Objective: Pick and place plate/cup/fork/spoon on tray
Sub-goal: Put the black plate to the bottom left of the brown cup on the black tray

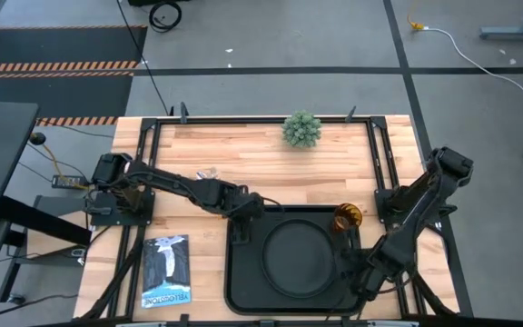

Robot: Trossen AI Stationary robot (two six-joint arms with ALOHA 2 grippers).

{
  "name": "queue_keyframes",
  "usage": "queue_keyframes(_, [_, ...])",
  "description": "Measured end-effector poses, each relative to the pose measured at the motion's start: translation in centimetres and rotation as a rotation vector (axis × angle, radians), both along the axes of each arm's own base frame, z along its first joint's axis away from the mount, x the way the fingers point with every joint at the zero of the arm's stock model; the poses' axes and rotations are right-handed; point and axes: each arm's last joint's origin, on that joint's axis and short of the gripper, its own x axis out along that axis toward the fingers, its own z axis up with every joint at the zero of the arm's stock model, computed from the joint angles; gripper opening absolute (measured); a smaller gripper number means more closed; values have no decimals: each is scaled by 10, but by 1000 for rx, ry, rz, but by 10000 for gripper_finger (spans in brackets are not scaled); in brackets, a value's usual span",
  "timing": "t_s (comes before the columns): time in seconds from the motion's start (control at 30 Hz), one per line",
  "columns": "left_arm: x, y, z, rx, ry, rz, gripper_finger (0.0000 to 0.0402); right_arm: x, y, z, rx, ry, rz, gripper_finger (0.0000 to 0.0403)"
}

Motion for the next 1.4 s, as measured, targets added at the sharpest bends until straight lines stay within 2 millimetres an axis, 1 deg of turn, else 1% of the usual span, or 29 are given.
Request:
queue_keyframes(0.17, [-4, -17, -6, -52, -9, 50, 122, -9, -8, 21, -189, -237, 52, 5])
queue_keyframes(0.23, [-2, -24, -11, -74, -19, 77, 117, -11, -11, 28, -263, -310, 72, 5])
queue_keyframes(0.3, [1, -31, -18, -87, -12, 90, 112, -15, -16, 31, -324, -353, 85, 5])
queue_keyframes(0.43, [7, -41, -37, -102, 5, 108, 104, -26, -33, 33, -402, -371, 87, 5])
queue_keyframes(0.57, [10, -44, -48, -120, 27, 154, 98, -36, -49, 37, -384, -405, 66, 5])
queue_keyframes(0.77, [15, -52, -53, -157, -5, 180, 90, -46, -63, 42, -340, -441, 57, 5])
queue_keyframes(0.9, [16, -55, -56, -180, -6, 207, 89, -48, -66, 44, -329, -454, 72, 5])
queue_keyframes(1.07, [17, -60, -61, -191, -12, 215, 89, -46, -64, 45, -324, -463, 98, 5])
queue_keyframes(1.13, [21, -63, -63, -204, -37, 211, 89, -46, -63, 45, -325, -463, 105, 5])
queue_keyframes(1.2, [20, -63, -65, -199, -32, 213, 89, -45, -62, 46, -321, -468, 109, 5])
queue_keyframes(1.4, [29, -65, -72, -209, -84, 192, 89, -45, -62, 46, -315, -473, 107, 5])
